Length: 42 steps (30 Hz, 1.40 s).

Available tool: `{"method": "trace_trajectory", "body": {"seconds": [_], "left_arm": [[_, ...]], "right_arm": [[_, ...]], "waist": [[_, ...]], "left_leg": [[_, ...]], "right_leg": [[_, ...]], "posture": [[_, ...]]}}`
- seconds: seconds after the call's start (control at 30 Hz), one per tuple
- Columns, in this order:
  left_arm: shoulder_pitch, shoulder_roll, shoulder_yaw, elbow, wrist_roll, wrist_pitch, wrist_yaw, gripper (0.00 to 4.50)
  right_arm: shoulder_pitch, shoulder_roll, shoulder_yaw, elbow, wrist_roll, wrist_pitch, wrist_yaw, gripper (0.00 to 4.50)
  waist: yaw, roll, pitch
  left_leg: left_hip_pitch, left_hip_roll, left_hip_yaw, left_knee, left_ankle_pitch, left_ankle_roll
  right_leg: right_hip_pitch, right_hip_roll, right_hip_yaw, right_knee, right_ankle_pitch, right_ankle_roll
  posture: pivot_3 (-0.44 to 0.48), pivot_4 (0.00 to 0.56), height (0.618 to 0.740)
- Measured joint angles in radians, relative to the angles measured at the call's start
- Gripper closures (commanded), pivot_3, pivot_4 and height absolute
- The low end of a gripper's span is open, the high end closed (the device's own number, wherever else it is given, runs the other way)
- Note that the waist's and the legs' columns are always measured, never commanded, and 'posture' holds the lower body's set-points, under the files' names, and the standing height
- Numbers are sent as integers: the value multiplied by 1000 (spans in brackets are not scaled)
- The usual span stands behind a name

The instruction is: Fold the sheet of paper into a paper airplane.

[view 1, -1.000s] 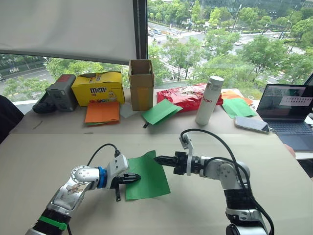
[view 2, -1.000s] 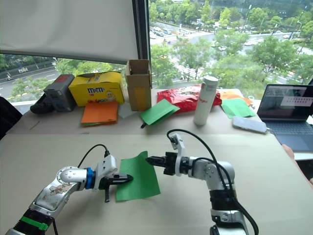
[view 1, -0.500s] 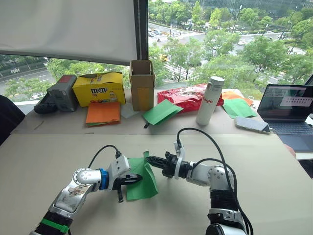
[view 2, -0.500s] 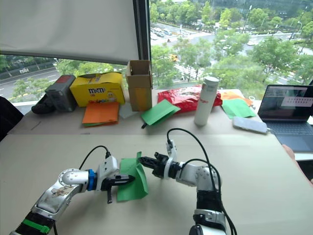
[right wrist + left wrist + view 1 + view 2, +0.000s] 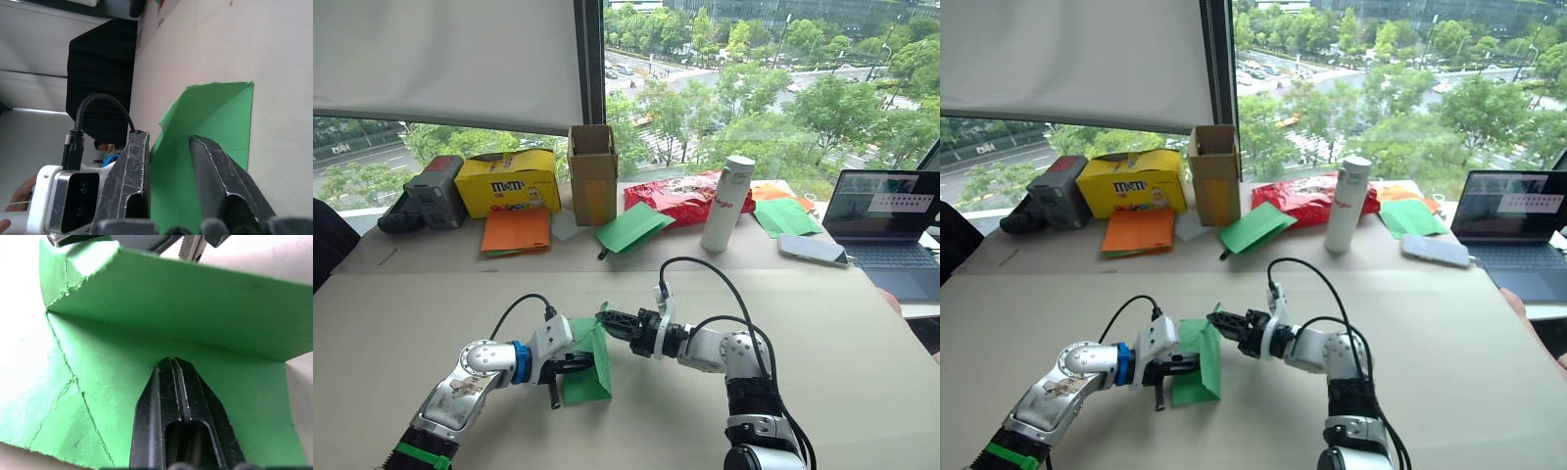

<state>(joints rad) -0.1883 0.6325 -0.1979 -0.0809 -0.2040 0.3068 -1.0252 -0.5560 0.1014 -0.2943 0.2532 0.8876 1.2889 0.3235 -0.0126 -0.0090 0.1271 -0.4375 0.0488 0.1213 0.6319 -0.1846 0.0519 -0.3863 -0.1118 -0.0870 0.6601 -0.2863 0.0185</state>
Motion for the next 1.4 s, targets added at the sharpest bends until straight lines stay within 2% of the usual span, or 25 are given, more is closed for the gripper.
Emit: {"method": "trace_trajectory", "body": {"seconds": [0.07, 0.3, 0.47, 0.53, 0.63, 0.73, 0.8, 0.87, 0.9, 1.1, 1.27, 1.4], "left_arm": [[-2, 0, -1, 2, 0, 0, -2, 4500], [-12, 0, -4, 9, 0, 0, -12, 4500], [-14, 1, -2, 12, 0, -1, -20, 4500], [-14, 2, -1, 13, 0, -2, -24, 4500], [-16, 2, -2, 14, 0, -3, -28, 4500], [-20, 2, -2, 16, 0, -4, -30, 4500], [-20, 3, -2, 18, 0, -4, -36, 4500], [-20, 6, -1, 19, 0, -4, -39, 4500], [-21, 6, -1, 19, 0, -4, -39, 4500], [-25, 6, -2, 23, 0, -5, -43, 4500], [-32, 5, -3, 30, 0, -8, -47, 4500], [-32, 6, -1, 30, 0, -9, -48, 4500]], "right_arm": [[-2, -4, 1, -1, 1, 2, 3, 1164], [-25, -105, -16, -58, 41, 13, 43, 1164], [-30, -311, 39, -189, 26, -26, 162, 1164], [-26, -424, 143, -259, -55, -122, 256, 1164], [16, -591, 351, -332, -248, -344, 401, 1996], [67, -744, 565, -331, -506, -654, 525, 3100], [91, -797, 652, -309, -639, -832, 580, 3748], [111, -804, 698, -276, -727, -988, 616, 4421], [117, -805, 717, -268, -758, -1049, 632, 4473], [142, -741, 739, -259, -815, -1194, 679, 4473], [137, -626, 742, -213, -817, -1202, 680, 4473], [116, -534, 694, -213, -722, -1143, 691, 4473]], "waist": [[0, 0, 0], [1, 1, 0], [1, 2, 1], [1, 3, 2], [2, 3, 2], [4, 3, 2], [3, 2, 2], [3, 2, 3], [3, 2, 3], [4, 1, 3], [4, 1, 3], [4, 1, 3]], "left_leg": [[0, 0, 0, 0, 0, 0], [-1, -1, 0, -1, 0, 0], [-1, -1, 1, -2, 0, 0], [-1, -1, 1, -3, 0, 0], [-1, -1, 1, -3, 0, 0], [-1, -2, 1, -3, 0, 1], [-1, -1, 1, -3, 0, 1], [-1, -1, 1, -2, 0, 0], [-1, -1, 1, -2, 0, 0], [-1, 0, 1, -2, 0, 0], [-1, 0, 1, -2, 0, 0], [-1, 0, 1, -1, 1, -1]], "right_leg": [[0, 0, 0, 0, 0, 0], [0, -1, 0, -3, 0, 0], [0, -1, 1, -4, 0, 0], [-1, 0, 1, -4, 0, 0], [-2, 0, 0, -6, 0, 1], [-2, 0, 0, -7, -2, 4], [-1, 0, 0, -7, -3, 5], [-1, 0, 0, -6, -3, 5], [0, 0, 0, -5, -3, 4], [0, 1, 0, -5, -1, 1], [0, 1, 0, -5, 0, 1], [0, 1, 0, -4, 0, 1]], "posture": [[0, 150, 740], [0, 150, 740], [0, 150, 740], [0, 150, 740], [0, 150, 740], [0, 150, 740], [0, 150, 740], [0, 150, 740], [0, 150, 740], [0, 150, 740], [0, 150, 740], [0, 150, 740]]}}
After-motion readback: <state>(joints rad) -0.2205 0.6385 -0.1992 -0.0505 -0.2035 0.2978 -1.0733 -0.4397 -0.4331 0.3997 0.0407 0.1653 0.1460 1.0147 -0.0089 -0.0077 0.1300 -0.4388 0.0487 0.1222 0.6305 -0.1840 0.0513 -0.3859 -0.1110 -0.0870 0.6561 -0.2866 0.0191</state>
